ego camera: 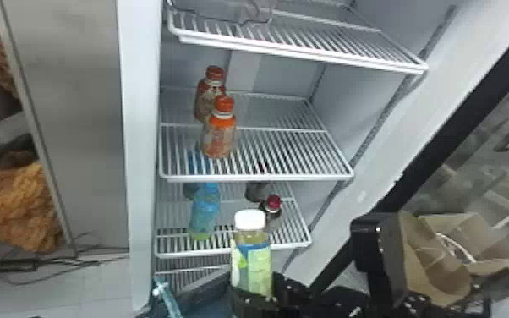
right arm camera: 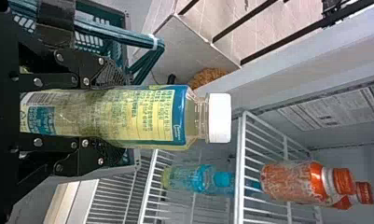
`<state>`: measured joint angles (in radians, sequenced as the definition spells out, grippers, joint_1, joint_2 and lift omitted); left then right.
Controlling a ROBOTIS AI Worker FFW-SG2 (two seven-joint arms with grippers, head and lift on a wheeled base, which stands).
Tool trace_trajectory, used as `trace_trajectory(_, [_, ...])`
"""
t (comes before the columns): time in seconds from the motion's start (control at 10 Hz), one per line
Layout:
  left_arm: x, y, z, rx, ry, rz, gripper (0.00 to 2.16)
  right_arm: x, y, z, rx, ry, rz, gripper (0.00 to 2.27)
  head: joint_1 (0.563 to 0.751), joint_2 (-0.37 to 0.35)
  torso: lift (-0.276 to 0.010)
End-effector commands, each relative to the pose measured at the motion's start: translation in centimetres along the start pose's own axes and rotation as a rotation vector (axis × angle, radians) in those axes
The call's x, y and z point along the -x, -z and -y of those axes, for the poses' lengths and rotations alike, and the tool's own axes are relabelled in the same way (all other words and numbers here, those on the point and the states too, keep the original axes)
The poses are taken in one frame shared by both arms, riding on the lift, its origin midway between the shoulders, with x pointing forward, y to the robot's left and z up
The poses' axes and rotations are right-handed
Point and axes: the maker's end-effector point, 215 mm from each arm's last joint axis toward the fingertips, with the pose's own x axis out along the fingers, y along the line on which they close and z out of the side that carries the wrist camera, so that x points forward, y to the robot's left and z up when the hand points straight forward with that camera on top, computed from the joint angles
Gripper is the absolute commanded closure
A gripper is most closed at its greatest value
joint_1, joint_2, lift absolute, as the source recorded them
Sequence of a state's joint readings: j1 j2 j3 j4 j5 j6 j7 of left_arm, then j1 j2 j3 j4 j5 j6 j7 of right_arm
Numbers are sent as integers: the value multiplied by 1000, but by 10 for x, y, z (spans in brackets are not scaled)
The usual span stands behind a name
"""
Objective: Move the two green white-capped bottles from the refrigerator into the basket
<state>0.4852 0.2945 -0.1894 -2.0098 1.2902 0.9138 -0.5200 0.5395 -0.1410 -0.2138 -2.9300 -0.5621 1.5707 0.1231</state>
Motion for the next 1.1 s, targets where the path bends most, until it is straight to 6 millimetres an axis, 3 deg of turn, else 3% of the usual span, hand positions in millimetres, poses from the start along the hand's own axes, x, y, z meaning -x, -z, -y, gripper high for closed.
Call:
trace_trajectory(0.0, [-1,1,0,1,1,-3,1199,-1,-11,6,20,19,20,866,695,-350,-4])
trace_trajectory(0.5, [-1,0,0,0,1,-1,1199,-7,-8,15,5,43,9,866,695,-350,-4])
trace_trajectory(0.7, [-1,-2,1,-4,2,1,1199,-15,6,27,-44,68,-23,865,695,-350,-4])
trace_trajectory(1.0, [-1,-3,1,-6,2,6,1199,-18,18,27,-73,68,-49,865,695,-350,-4])
